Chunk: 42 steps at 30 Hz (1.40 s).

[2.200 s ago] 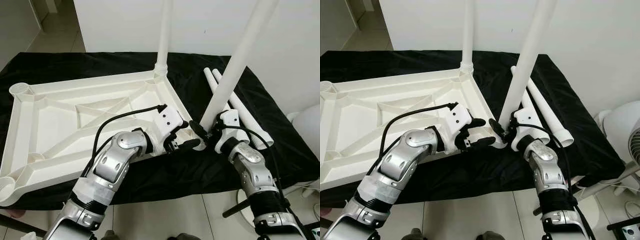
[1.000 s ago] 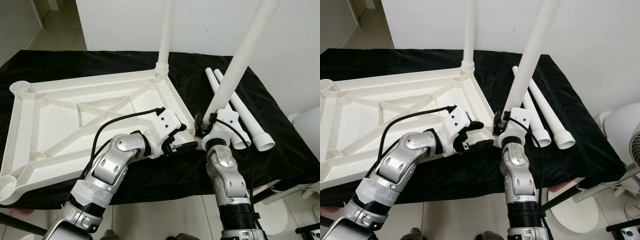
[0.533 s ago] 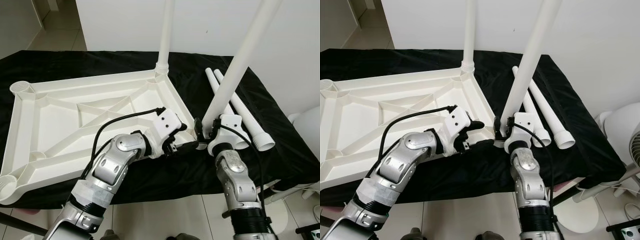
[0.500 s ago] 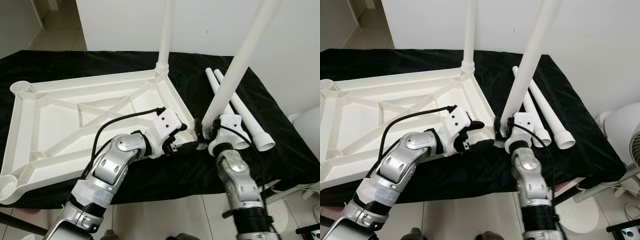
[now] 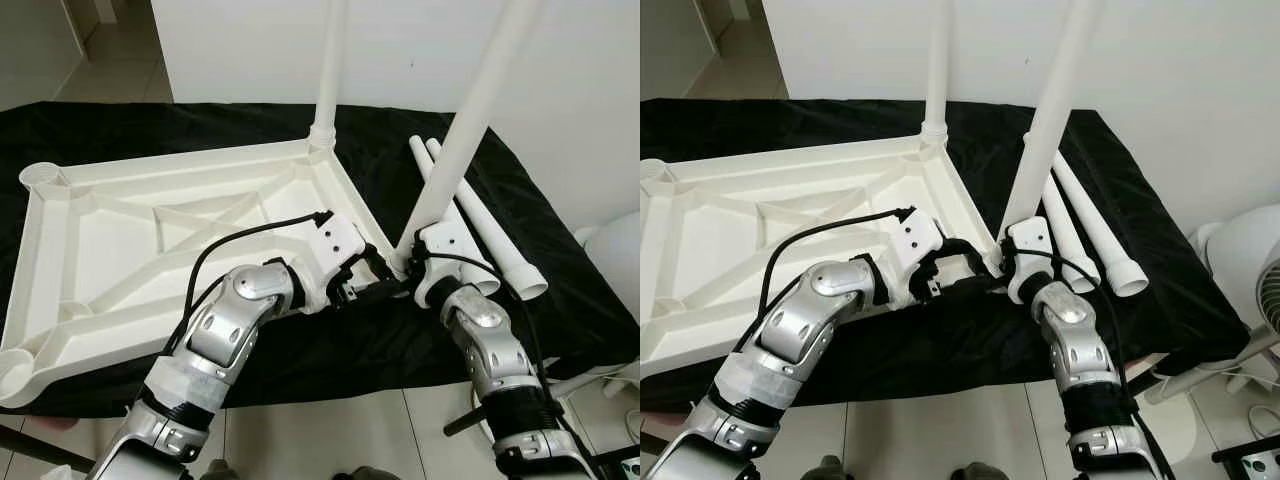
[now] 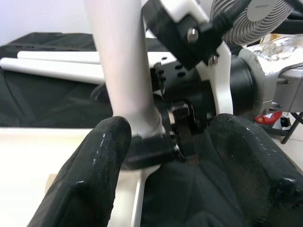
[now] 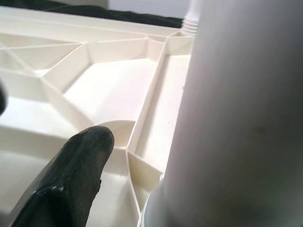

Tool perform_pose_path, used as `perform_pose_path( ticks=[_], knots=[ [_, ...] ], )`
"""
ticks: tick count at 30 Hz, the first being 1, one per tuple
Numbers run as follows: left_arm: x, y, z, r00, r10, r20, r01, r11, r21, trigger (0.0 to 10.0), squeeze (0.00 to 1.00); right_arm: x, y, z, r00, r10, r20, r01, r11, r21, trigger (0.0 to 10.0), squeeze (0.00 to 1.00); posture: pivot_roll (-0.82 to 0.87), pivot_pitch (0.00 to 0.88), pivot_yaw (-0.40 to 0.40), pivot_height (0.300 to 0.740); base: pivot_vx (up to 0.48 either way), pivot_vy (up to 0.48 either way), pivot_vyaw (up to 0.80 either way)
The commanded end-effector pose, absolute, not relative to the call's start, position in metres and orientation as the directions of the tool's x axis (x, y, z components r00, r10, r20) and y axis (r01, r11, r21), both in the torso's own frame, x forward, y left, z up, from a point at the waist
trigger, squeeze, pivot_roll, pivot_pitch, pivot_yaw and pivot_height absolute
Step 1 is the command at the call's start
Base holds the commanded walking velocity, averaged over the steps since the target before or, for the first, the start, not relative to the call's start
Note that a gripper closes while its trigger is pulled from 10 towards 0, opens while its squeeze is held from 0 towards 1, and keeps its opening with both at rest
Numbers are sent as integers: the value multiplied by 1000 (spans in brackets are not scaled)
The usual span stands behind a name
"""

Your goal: Building children table

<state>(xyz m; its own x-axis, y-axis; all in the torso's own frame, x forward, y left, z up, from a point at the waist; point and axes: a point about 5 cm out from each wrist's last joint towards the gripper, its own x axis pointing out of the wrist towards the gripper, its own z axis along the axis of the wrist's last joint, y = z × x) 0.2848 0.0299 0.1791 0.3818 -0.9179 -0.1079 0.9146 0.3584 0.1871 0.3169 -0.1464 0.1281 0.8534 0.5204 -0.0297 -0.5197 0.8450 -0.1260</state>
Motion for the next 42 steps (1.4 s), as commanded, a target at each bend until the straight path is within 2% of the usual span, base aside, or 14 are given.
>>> perform_pose_path(
  ticks=[1, 2, 5, 6, 21, 22, 23, 24, 30, 33, 34, 38, 41, 42],
  knots=[
    [288, 31, 180, 425, -900, -97, 894, 401, 199, 10000, 0, 319, -140, 130, 815, 578, -34, -577, 805, -138, 10000, 0, 58, 0, -60, 740, 0, 0, 0],
    [288, 31, 180, 427, -899, -97, 893, 402, 200, 10000, 0, 320, -140, 130, 806, 591, -41, -590, 794, -147, 7137, 0, 61, 0, -64, 740, 0, 0, 0],
    [288, 31, 180, 427, -899, -97, 893, 402, 200, 10000, 0, 320, -140, 130, 806, 591, -41, -590, 794, -147, 7137, 0, 61, 0, -64, 740, 0, 0, 0],
    [288, 32, 180, 430, -898, -95, 892, 406, 200, 10000, 0, 321, -142, 129, 793, 607, -51, -607, 781, -144, 0, 0, 65, 0, -69, 740, 0, 0, 0],
    [285, 32, 180, 432, -897, -96, 892, 409, 191, 10000, 0, 316, -157, 115, 802, 592, -76, -597, 797, -92, 0, 0, 58, 0, -65, 740, 0, 0, 0],
    [285, 32, 180, 429, -898, -97, 894, 407, 190, 10000, 0, 316, -159, 114, 817, 572, -70, -576, 812, -92, 7294, 0, 58, 0, -65, 740, 0, 0, 0],
    [285, 32, 180, 429, -898, -97, 894, 407, 190, 10000, 0, 316, -159, 114, 817, 572, -70, -576, 812, -92, 7294, 0, 58, 0, -65, 740, 0, 0, 0],
    [285, 32, 180, 427, -899, -99, 894, 405, 191, 10000, 0, 317, -163, 113, 840, 537, -73, -542, 835, -93, 10000, 0, 57, 0, -64, 740, 0, 0, 0],
    [283, 33, 179, 424, -900, -102, 896, 402, 188, 10000, 0, 318, -178, 112, 926, 372, -68, -377, 922, -94, 10000, 0, 59, 0, -65, 740, 0, 0, 0],
    [283, 33, 179, 424, -900, -102, 897, 401, 188, 10000, 0, 318, -179, 112, 932, 356, -67, -361, 928, -91, 10000, 0, 59, 0, -65, 740, 0, 0, 0],
    [282, 34, 178, 424, -900, -105, 897, 401, 184, 10000, 0, 317, -177, 115, 969, 242, -46, -244, 968, -57, 10000, 0, 61, 0, -69, 740, 0, 0, 0],
    [282, 34, 177, 424, -899, -107, 897, 402, 183, 10000, 0, 316, -176, 115, 982, 184, -42, -186, 982, -34, 10000, 0, 62, 0, -70, 740, 0, 0, 0],
    [281, 34, 177, 424, -899, -109, 898, 402, 180, 10000, 0, 312, -178, 114, 998, -29, -58, 28, 1000, -7, 10000, 0, 64, 0, -74, 740, 0, 0, 0],
    [281, 34, 177, 424, -899, -109, 898, 402, 180, 10000, 0, 312, -178, 114, 998, -29, -58, 28, 1000, -7, 10000, 0, 64, 0, -74, 740, 0, 0, 0]
  ],
)
